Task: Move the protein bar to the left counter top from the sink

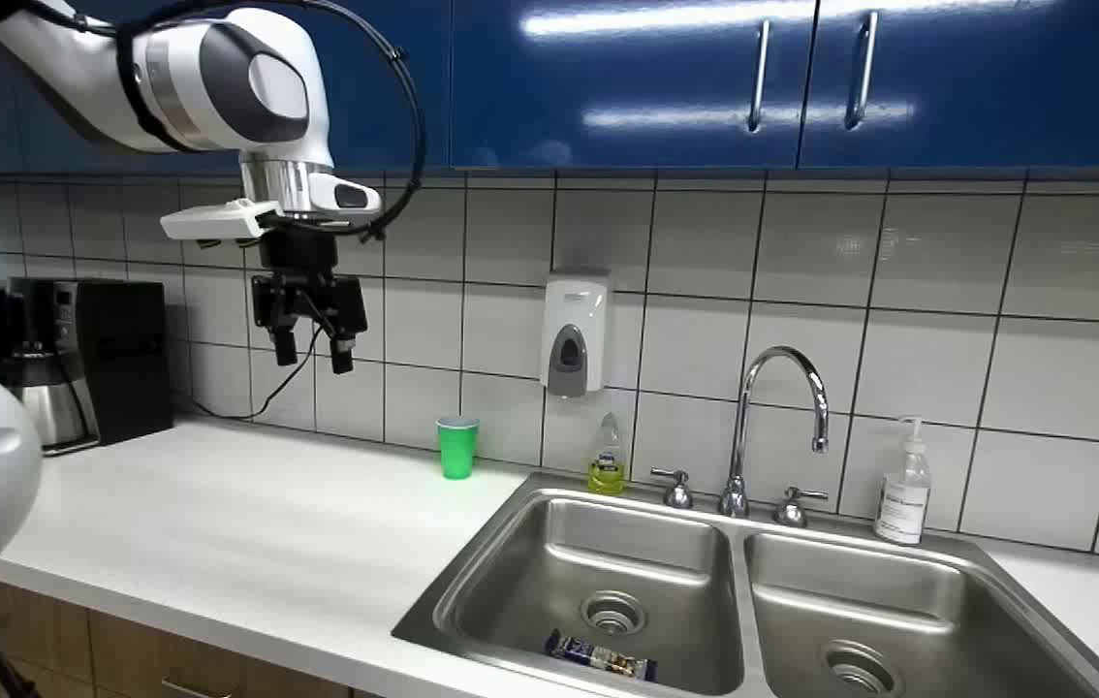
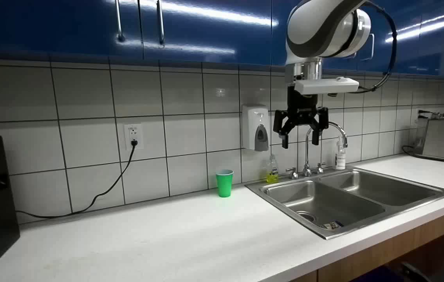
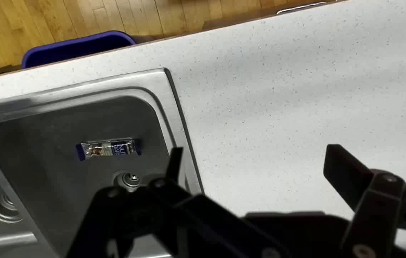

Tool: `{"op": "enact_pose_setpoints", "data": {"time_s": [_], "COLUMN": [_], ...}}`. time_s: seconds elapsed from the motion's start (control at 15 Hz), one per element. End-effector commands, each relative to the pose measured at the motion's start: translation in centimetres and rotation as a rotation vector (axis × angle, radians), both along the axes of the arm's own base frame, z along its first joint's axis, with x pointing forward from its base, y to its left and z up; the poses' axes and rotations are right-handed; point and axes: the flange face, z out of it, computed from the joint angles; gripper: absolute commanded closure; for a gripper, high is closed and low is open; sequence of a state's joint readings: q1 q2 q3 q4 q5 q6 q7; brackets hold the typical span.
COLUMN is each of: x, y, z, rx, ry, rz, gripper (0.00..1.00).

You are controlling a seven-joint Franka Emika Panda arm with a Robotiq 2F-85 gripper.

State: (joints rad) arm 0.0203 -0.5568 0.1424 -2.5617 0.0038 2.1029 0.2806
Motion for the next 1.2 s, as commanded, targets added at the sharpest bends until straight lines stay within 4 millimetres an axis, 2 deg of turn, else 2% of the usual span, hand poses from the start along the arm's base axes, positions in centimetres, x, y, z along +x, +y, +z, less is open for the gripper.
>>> {"op": "enact_pose_setpoints", "data": {"time_s": [0.0,0.33,0.6,0.8,1.13], "x": [0.0,0.1,0.6,1.6,3.7], "y": [0.0,-0.9,-3.0,-5.9,-12.9], "z": [0.0,-0.6,-1.2,-2.5,-6.1], "rx": [0.000,0.014,0.023,0.030,0.028], "ry": [0.001,0.053,0.039,0.030,0.030], "rz": [0.000,0.113,0.084,0.011,-0.097], "gripper": [0.00,0.00,0.00,0.00,0.00]}}
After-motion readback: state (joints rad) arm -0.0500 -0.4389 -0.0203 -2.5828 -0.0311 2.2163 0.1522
